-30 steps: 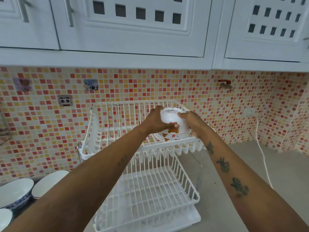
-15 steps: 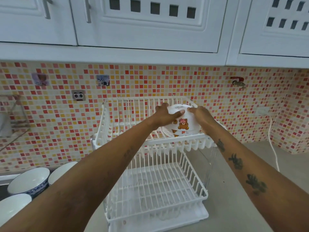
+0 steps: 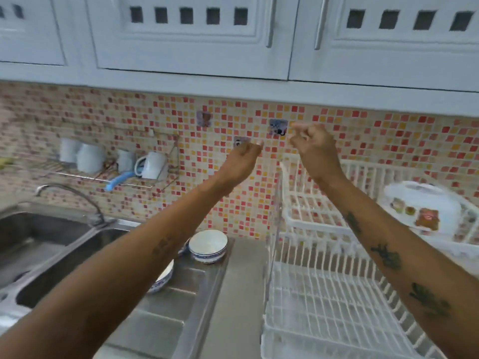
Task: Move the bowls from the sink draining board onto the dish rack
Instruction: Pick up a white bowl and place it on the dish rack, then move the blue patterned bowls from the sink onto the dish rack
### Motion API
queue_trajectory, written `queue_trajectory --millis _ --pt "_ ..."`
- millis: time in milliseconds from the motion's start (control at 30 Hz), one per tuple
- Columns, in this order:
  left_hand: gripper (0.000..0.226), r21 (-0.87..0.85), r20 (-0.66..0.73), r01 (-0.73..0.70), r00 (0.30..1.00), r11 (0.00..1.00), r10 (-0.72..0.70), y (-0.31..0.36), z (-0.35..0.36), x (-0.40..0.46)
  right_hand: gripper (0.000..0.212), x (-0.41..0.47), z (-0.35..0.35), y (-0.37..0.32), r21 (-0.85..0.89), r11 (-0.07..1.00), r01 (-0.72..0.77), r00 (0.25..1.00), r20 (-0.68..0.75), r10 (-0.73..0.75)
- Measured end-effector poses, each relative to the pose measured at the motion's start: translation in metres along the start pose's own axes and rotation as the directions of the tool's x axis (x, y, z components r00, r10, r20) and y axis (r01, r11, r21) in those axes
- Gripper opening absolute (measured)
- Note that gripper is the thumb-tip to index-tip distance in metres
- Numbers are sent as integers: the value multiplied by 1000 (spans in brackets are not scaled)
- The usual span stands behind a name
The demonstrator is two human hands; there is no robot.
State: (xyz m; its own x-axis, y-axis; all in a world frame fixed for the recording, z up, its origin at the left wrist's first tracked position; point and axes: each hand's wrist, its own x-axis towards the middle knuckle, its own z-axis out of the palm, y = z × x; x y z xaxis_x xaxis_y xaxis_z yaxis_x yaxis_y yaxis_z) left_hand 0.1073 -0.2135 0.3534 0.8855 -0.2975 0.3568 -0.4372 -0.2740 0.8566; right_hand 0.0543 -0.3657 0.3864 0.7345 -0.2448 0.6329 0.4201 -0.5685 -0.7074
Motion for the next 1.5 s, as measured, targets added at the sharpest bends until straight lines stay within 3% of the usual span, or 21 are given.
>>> queue_trajectory --millis 133,267,367,567,833,1000,1067,1167,1233,1500 --pt "55 18 -180 167 970 986 -161 -60 -94 -18 31 -15 122 -11 124 987 -103 957 283 64" --pt "45 -116 -263 387 876 915 -405 -133 -171 -40 42 -51 227 13 68 933 -353 786 563 257" --pt "32 -198 -248 496 809 845 -533 -180 -211 -61 47 -72 283 40 -20 881 -472 665 648 371" --pt "29 -207 -240 652 689 730 -683 -281 -237 -90 47 -97 353 91 -187 728 -659 504 610 612" --pt "34 -212 -83 816 533 537 -842 -389 -208 -98 55 -143 408 158 -293 429 -854 240 509 826" --pt "17 -282 43 863 447 419 -893 -418 -183 -94 30 -159 427 179 -297 277 -914 102 493 864" --pt "14 -305 78 870 428 387 -901 -417 -179 -91 24 -165 434 182 -298 260 -919 84 496 864" --pt "39 -250 140 885 434 392 -890 -425 -178 -90 22 -170 443 183 -274 245 -930 90 476 875" --pt "49 -181 108 887 447 424 -888 -430 -179 -90 21 -172 447 180 -264 232 -936 94 446 890" --pt "46 -212 78 881 448 424 -891 -430 -175 -90 38 -176 449 174 -246 290 -925 177 396 901"
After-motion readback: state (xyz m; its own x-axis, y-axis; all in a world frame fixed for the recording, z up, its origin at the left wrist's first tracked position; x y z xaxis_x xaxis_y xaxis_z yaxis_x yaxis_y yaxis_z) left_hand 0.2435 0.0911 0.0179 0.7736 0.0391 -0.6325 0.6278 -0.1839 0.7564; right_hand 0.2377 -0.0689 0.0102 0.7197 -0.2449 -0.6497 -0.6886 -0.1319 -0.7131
